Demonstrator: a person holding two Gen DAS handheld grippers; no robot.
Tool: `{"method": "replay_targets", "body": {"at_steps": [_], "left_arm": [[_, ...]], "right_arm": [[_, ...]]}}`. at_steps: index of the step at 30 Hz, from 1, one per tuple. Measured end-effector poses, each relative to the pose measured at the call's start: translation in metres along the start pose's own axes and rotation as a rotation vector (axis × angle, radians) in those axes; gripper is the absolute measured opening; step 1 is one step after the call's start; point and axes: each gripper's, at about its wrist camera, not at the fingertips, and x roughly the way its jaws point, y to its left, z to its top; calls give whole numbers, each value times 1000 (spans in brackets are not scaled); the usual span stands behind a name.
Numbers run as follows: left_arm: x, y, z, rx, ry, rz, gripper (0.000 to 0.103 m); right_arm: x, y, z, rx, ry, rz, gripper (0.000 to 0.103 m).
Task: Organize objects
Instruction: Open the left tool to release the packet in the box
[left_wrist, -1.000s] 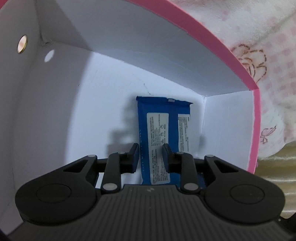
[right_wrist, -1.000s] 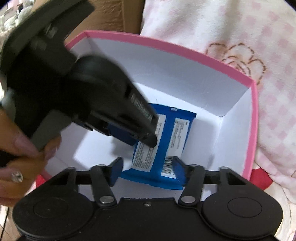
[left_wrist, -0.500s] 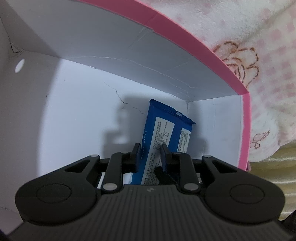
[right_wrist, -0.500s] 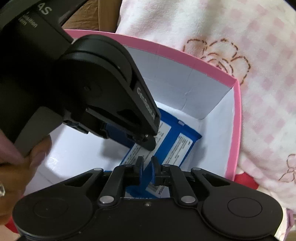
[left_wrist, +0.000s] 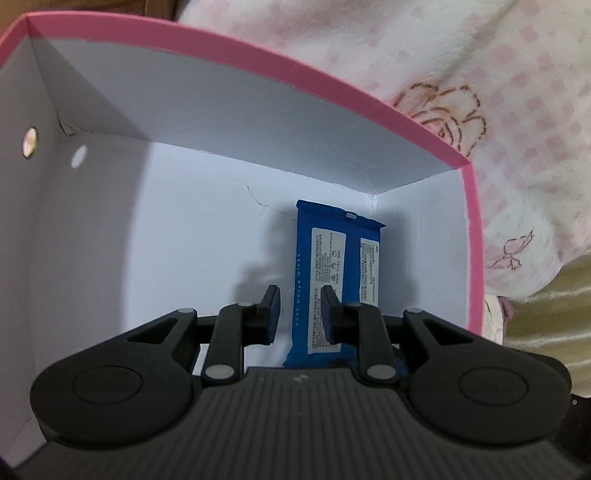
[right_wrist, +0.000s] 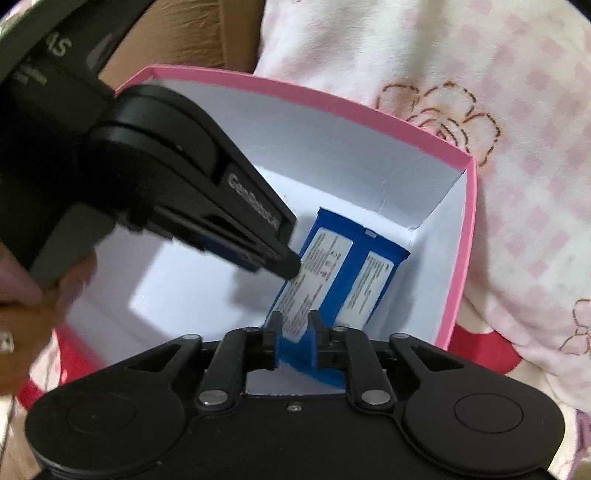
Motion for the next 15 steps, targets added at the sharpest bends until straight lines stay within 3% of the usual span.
{"method": "replay_targets", "body": {"at_steps": [5, 6, 11, 15], "left_arm": [[-5, -3, -3, 36, -19, -6, 21], [-2, -4, -4, 44, -22, -5, 21], [-1, -1, -10, 55, -23, 2, 21], [-14, -2, -16, 70, -44, 0, 21]], "right_arm": [[-1, 14, -1, -103, 67, 1, 36], [0, 15, 1, -111, 80, -17, 43], [11, 15, 9, -109, 178, 1, 43], [6, 19, 3, -79, 127, -18, 43]]}}
